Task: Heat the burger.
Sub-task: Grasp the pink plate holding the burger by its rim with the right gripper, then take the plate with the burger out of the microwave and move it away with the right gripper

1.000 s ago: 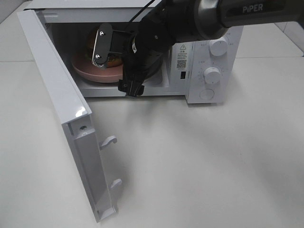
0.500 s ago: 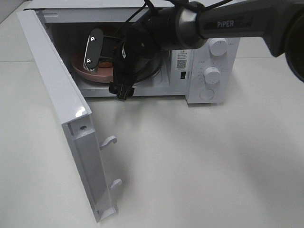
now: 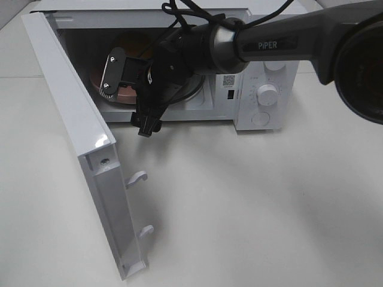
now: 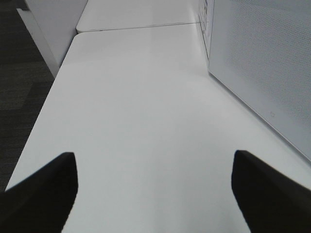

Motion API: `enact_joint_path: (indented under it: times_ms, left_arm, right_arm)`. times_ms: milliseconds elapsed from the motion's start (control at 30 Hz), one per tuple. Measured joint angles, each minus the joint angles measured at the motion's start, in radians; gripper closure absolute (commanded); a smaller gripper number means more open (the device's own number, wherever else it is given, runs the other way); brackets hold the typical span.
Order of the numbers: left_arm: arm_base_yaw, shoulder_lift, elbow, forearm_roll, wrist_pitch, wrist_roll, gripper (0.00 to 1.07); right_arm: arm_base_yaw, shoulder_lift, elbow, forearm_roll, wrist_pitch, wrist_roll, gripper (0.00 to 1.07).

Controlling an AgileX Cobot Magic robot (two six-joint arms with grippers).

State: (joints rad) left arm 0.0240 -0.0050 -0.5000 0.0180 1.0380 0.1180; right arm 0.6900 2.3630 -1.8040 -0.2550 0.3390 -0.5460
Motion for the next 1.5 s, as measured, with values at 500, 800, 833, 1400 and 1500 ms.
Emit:
enact_joint_path:
  times_ms: [500,800,833,1400,1500]
  left_arm:
    - [0.0,0.0,0.0,0.0,0.0,0.0,0.26]
    - [0.0,0.0,0.0,0.0,0.0,0.0,0.26]
    - [0.0,0.0,0.0,0.0,0.0,0.0,0.26]
    - [0.0,0.0,0.0,0.0,0.0,0.0,0.26]
    - [0.0,0.0,0.0,0.0,0.0,0.0,0.26]
  right_arm:
    - [0.0,0.028,-0.002,0.038,-0.004,-0.001,0.5]
    - [0.0,0.022,-0.014,0.038,0.003,-0.004,1.03]
    - [0.0,0.022,-0.014,0.038,0.003,-0.004,1.03]
    - [0.01,-0.027,-0.017,0.048,0.177,-0.119,1.07]
    - [0.011,-0.046,-0.013,0.076,0.218,-0.157,1.07]
